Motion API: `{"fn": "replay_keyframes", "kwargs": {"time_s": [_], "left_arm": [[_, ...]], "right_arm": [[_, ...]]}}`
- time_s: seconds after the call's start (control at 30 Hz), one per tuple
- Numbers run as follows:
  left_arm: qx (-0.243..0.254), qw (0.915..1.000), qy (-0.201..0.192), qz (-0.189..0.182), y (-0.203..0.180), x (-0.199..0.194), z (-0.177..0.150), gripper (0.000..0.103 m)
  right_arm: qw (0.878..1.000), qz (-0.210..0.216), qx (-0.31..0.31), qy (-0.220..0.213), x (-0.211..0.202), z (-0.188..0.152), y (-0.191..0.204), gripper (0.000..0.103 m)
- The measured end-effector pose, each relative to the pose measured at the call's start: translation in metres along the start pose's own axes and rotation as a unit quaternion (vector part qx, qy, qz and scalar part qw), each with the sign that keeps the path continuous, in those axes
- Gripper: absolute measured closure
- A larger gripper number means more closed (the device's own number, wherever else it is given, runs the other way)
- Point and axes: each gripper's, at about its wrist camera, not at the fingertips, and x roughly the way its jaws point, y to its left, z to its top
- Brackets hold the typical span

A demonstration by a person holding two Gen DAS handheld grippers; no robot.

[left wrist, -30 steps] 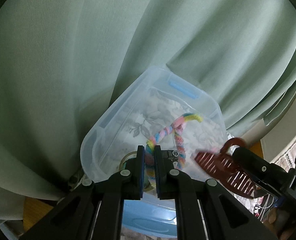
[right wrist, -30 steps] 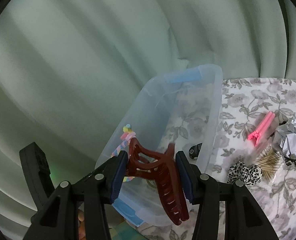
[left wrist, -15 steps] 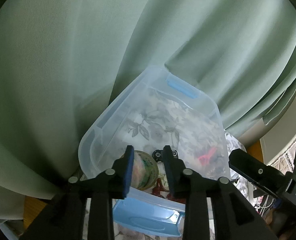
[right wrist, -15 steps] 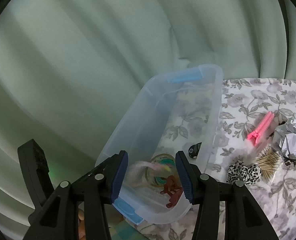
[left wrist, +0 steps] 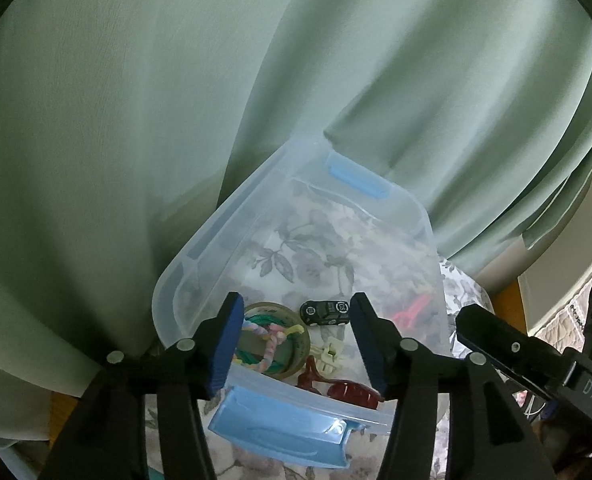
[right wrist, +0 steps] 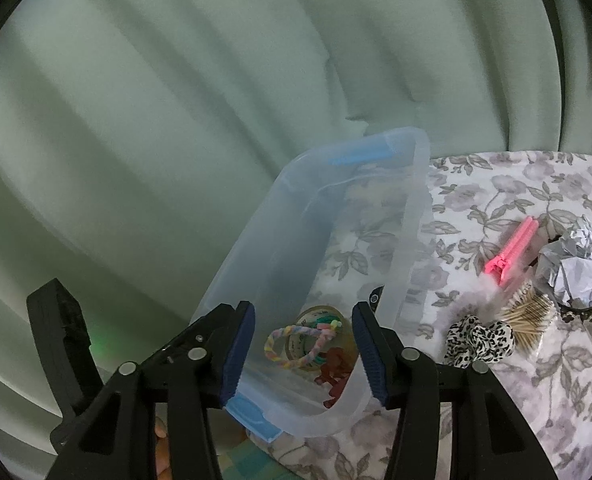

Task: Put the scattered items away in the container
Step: 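Withdraw both open tools from the box toward the remaining items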

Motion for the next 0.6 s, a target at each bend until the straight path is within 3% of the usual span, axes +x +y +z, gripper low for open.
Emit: {"fn": "replay_keyframes", "kwargs": {"time_s": [0.6], "left_arm": [[0.035,0.9993,-0.007,0.014,-0.036,-0.018,-0.003,0.034]], "right_arm": [[0.999,-0.005,0.024,-0.027,-0.033,-0.004,-0.019,0.034]]}}
